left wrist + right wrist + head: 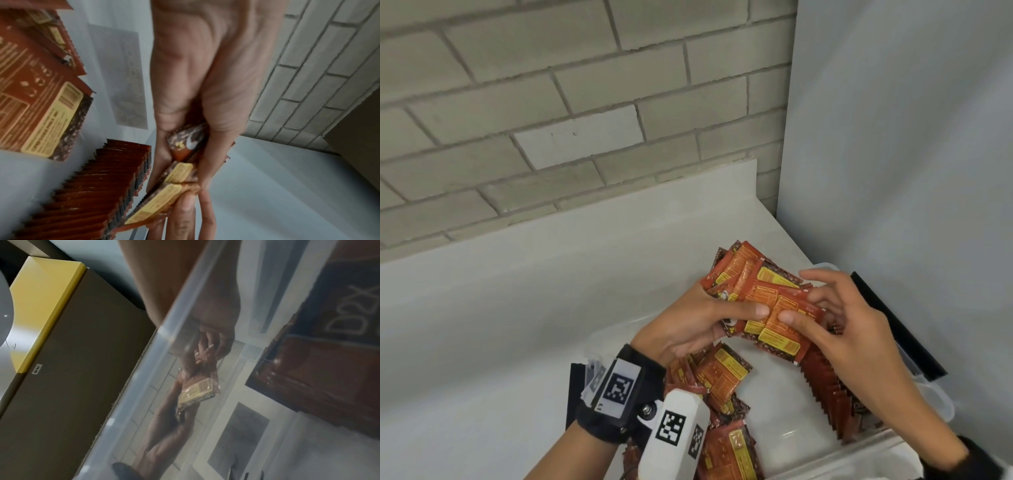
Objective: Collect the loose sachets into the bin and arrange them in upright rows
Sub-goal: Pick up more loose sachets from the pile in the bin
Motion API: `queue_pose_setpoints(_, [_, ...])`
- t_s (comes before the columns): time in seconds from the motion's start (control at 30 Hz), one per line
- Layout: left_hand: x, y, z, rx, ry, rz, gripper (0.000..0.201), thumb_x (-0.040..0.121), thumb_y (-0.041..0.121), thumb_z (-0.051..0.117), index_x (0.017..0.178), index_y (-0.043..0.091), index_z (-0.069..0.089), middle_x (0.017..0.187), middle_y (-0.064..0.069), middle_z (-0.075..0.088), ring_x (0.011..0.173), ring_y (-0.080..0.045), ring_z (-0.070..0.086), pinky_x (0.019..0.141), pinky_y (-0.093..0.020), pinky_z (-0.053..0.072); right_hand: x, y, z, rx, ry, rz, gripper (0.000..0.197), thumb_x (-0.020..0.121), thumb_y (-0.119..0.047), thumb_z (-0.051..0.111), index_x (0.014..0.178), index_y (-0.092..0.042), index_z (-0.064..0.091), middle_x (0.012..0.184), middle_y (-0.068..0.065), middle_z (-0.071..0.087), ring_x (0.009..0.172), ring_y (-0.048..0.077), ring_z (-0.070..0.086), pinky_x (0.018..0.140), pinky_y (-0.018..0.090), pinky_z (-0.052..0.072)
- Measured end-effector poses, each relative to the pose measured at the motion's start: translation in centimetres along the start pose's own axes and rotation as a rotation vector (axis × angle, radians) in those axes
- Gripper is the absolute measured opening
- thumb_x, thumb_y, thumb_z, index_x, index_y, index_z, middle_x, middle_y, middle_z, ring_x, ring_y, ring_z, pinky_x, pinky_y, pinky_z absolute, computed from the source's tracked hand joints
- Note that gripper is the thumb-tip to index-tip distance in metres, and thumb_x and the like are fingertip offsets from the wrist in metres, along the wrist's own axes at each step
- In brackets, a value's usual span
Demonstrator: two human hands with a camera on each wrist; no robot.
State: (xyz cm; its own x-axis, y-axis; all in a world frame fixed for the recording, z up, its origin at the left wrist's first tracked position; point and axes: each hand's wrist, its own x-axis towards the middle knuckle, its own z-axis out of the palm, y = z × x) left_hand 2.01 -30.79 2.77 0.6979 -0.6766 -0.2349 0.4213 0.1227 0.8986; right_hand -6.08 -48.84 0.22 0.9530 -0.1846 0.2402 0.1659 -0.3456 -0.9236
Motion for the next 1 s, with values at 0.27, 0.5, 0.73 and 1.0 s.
queue_pose_setpoints(0.27, [0.21,0.18,-0.06,-0.067,0.070,-0.039,0.033,0.078,0.014,0.062,0.111,0.007,0.060,0.108,-0.014,0.070,0.097,-0.027,0.068,0.086,-0.043,0.055,0.13,0.12,-0.28,0.040,0.039,0.003,0.043,0.072,-0.040,0.068,0.111,-0.044,0.051,0.088,-0.002,0.059,0.087,0.001,0.063,0.060,0.011,0.051])
queue_pose_setpoints(0.5, [0.08,0.09,-0.24,-0.018,0.030,0.002,0.034,0.079,0.001,0.067,0.112,0.007,0.063,0.114,-0.015,0.068,0.104,-0.030,0.066,0.090,-0.045,0.052,0.25,0.37,-0.32,0.114,0.049,0.037,0.034,0.069,-0.048,0.069,0.100,-0.039,0.058,0.096,-0.004,0.066,0.088,0.005,0.065,0.066,0.016,0.054])
queue_pose_setpoints(0.73, [0.14,0.12,-0.04,-0.044,0.035,0.007,0.032,0.083,0.014,0.066,0.114,0.009,0.061,0.112,-0.010,0.070,0.105,-0.024,0.066,0.089,-0.034,0.055,0.42,0.46,-0.19,0.274,-0.003,0.132,0.045,0.062,-0.041,0.072,0.098,-0.024,0.053,0.099,-0.013,0.070,0.092,0.005,0.067,0.068,0.020,0.056])
queue_pose_setpoints(1.0, [0.37,-0.37,-0.19,-0.134,-0.017,0.028,0.037,0.092,0.023,0.050,0.125,0.009,0.053,0.127,-0.014,0.061,0.118,-0.026,0.059,0.102,-0.037,0.047,0.37,-0.13,-0.33,0.306,-0.135,0.212,0.043,0.070,-0.027,0.070,0.113,-0.025,0.061,0.102,-0.012,0.071,0.095,0.004,0.068,0.070,0.016,0.055])
